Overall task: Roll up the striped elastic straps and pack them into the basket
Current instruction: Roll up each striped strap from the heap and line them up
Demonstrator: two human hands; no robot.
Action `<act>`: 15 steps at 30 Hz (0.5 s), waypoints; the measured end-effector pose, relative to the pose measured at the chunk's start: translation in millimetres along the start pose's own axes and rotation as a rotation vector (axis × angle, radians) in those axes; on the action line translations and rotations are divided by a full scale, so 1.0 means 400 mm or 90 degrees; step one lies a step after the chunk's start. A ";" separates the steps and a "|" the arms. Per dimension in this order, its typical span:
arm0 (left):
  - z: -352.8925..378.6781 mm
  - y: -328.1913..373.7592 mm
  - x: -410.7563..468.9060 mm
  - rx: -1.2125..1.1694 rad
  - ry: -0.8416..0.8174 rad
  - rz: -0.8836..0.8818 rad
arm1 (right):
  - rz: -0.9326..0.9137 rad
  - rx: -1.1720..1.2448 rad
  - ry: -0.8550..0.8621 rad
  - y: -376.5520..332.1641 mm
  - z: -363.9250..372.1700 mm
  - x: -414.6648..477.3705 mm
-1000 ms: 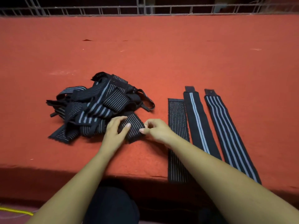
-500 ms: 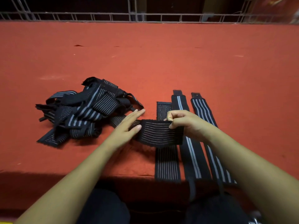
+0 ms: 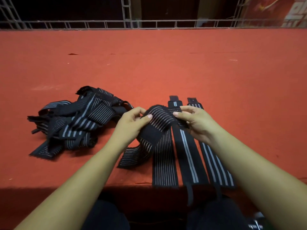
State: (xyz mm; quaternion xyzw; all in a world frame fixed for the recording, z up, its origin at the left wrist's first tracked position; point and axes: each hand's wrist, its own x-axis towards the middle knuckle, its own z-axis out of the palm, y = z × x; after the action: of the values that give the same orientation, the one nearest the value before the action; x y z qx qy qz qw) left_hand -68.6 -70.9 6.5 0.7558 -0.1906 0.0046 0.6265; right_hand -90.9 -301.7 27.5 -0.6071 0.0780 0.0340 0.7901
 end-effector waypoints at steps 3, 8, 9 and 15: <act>0.000 0.014 0.009 -0.025 0.002 -0.033 | 0.011 0.033 -0.012 0.007 0.009 -0.002; -0.020 -0.004 -0.014 0.009 -0.002 -0.096 | -0.020 -0.139 0.041 0.007 -0.033 0.023; -0.025 -0.009 -0.021 0.013 -0.004 -0.105 | 0.015 -0.142 0.000 0.007 -0.047 0.027; -0.020 0.005 -0.048 0.004 -0.089 -0.139 | 0.127 -0.242 -0.101 0.027 -0.091 0.045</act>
State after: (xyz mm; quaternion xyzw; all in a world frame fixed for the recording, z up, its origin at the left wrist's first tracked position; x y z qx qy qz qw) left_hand -85.1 -57.9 5.3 0.7727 -0.1504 -0.1156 0.6058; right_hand -77.7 -334.5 5.0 -0.7296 0.0676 0.1737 0.6580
